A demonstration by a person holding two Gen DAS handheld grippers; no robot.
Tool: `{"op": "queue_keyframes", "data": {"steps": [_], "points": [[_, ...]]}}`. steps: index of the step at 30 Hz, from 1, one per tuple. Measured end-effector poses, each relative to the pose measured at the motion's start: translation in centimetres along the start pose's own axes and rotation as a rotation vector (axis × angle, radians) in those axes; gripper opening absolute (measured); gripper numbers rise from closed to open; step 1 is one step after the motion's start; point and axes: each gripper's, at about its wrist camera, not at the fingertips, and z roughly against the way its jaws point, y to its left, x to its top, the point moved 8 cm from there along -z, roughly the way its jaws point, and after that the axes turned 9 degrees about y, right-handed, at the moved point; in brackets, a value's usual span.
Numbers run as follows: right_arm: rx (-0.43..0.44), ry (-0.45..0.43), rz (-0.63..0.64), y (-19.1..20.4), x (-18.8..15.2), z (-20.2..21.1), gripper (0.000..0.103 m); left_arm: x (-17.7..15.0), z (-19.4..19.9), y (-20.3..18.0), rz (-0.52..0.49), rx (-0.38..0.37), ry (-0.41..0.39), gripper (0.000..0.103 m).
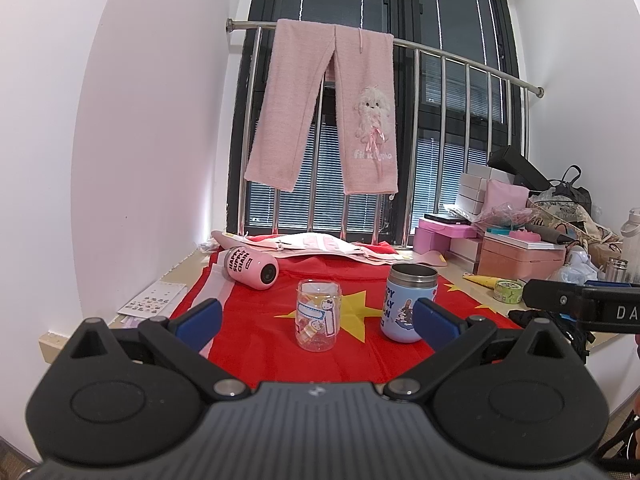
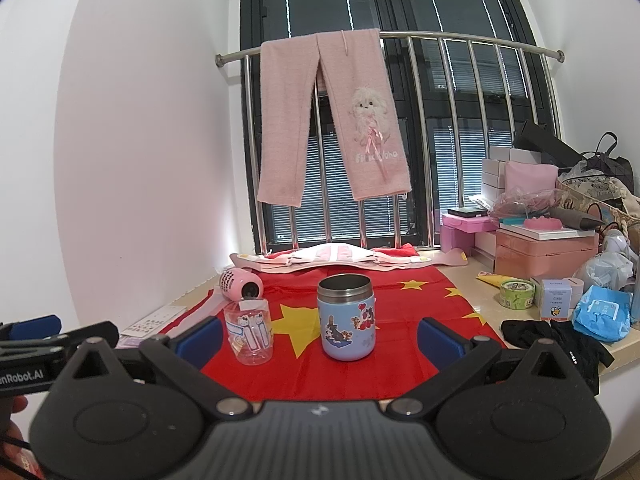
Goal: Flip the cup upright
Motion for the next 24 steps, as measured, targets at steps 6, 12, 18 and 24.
{"op": "queue_keyframes", "data": {"steps": [6, 12, 18, 24], "points": [[0.0, 0.001, 0.0, 0.0, -0.06, -0.05, 0.103, -0.01, 0.0, 0.0, 0.0, 0.0, 0.001, 0.103], [0.0, 0.001, 0.0, 0.0, -0.1, -0.11, 0.103, -0.01, -0.01, 0.0, 0.0, 0.0, 0.001, 0.103], [0.0, 0.002, -0.001, 0.01, -0.17, -0.13, 0.103, -0.18, -0.24, -0.15, 0.0, 0.0, 0.001, 0.103], [0.001, 0.002, -0.001, 0.04, -0.24, -0.17, 0.103, -0.18, -0.24, -0.15, 0.0, 0.0, 0.001, 0.103]]}}
